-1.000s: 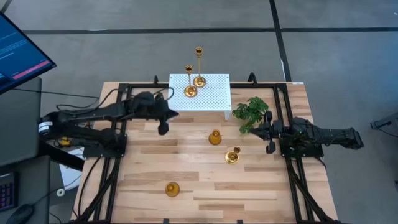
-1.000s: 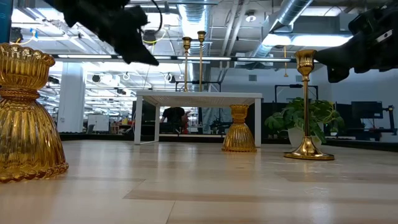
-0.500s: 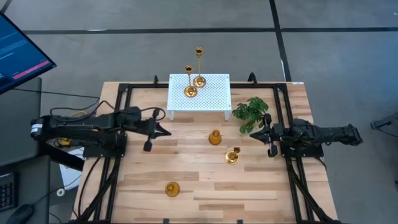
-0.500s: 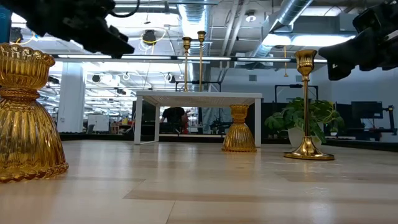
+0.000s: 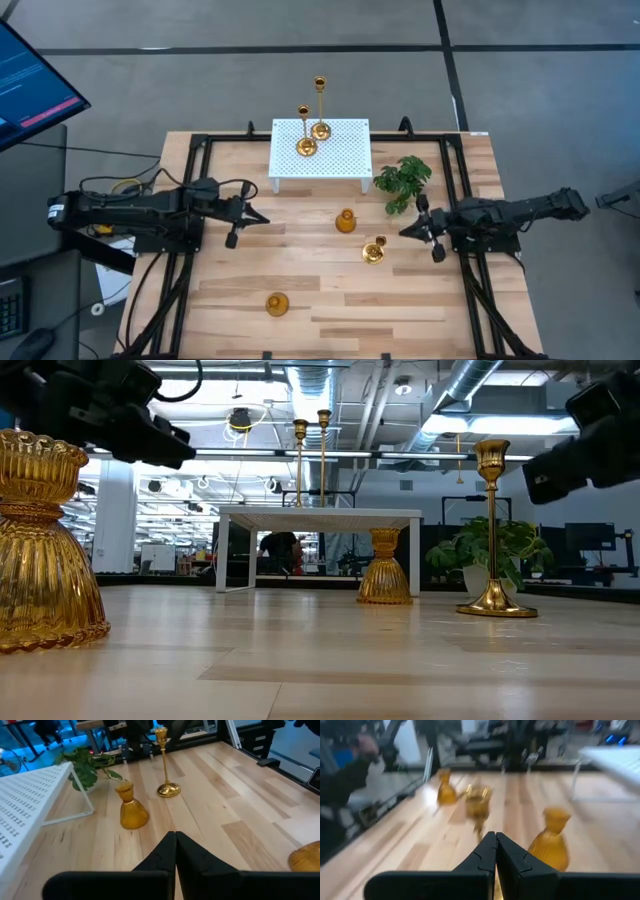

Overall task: Pick & Place candle stick holders
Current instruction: Put the gold candle holder on the shelf

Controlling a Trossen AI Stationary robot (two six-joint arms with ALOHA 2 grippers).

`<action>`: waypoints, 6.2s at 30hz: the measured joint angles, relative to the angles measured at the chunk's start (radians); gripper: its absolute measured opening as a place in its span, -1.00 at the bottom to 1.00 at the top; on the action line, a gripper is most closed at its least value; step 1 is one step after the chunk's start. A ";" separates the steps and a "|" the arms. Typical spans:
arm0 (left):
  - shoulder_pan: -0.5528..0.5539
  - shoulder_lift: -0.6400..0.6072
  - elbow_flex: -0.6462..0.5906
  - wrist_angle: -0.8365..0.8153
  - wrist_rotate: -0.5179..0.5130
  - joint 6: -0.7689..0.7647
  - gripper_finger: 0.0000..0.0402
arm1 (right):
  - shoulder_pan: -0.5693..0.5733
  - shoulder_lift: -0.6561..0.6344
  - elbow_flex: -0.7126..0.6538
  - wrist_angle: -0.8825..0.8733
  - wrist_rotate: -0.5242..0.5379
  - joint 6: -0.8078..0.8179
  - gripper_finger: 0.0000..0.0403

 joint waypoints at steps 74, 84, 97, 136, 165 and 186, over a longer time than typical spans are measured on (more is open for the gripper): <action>0.000 0.001 -0.002 0.043 0.000 0.000 -0.95 | 0.080 1.155 0.077 0.961 0.083 0.124 -0.36; 0.000 0.001 -0.002 0.043 0.000 -0.004 -0.96 | 0.082 1.147 0.081 0.923 0.082 0.138 -0.69; 0.000 0.001 -0.002 0.042 0.000 -0.019 -0.96 | 0.079 1.056 0.082 0.916 0.110 0.220 -0.97; 0.000 0.000 -0.002 0.042 0.000 -0.019 -0.96 | -0.622 1.288 0.951 0.255 -0.392 -0.154 -0.99; 0.000 0.000 -0.002 0.043 0.000 -0.019 -0.95 | -0.795 1.469 1.089 0.265 -0.380 -0.125 -1.00; 0.000 0.000 -0.002 0.043 0.000 -0.019 -0.95 | -0.797 1.476 1.088 0.254 -0.363 -0.128 -0.93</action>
